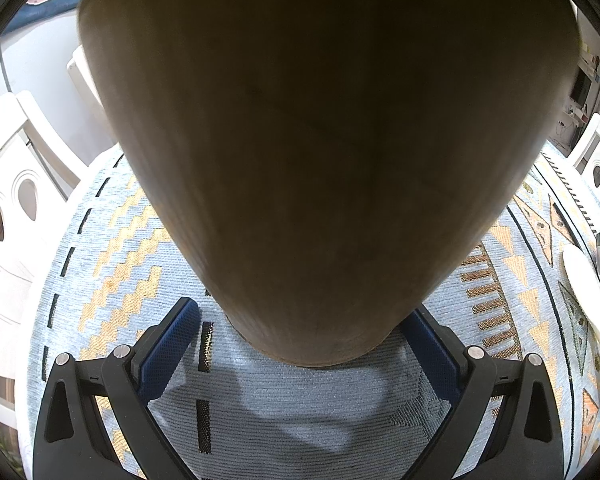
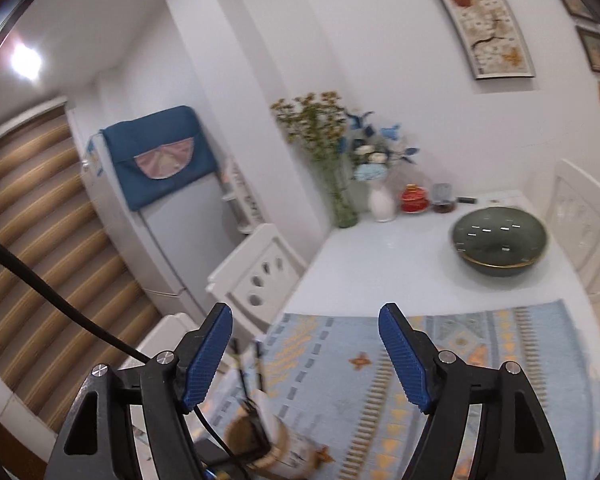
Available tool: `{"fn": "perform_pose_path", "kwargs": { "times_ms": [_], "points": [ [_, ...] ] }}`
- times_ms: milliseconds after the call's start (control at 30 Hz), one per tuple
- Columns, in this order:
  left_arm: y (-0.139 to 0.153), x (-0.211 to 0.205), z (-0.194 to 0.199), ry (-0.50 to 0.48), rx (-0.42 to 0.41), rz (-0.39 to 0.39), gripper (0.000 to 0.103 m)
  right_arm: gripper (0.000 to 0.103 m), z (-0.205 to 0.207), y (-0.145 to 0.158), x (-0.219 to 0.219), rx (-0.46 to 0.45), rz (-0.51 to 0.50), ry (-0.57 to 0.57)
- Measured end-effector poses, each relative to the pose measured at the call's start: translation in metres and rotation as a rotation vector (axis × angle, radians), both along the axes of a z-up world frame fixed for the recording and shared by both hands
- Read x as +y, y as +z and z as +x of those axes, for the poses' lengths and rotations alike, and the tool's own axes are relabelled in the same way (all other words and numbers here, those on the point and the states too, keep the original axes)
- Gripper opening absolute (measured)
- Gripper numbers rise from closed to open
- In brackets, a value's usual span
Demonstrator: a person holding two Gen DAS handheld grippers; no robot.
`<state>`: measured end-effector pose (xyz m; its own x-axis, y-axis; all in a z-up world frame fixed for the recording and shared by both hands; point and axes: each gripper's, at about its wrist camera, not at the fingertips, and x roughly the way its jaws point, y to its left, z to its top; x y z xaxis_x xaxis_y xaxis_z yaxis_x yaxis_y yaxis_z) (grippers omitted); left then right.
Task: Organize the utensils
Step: 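Return the right gripper to the utensils and grasp a silver spoon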
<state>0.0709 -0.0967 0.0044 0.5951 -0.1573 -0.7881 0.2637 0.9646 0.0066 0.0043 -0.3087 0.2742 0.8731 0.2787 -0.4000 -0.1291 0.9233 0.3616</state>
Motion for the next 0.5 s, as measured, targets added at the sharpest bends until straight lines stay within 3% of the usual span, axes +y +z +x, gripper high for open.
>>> {"fn": "perform_pose_path", "kwargs": {
  "times_ms": [167, 500],
  "points": [
    [0.0, 0.0, 0.0, 0.0, 0.0, 0.0, 0.101, 0.075, -0.02, -0.03, -0.033, 0.13, -0.037, -0.092],
    [0.0, 0.0, 0.0, 0.0, 0.0, 0.0, 0.101, 0.075, -0.059, -0.134, -0.091, 0.552, -0.042, -0.248]
  ]
}}
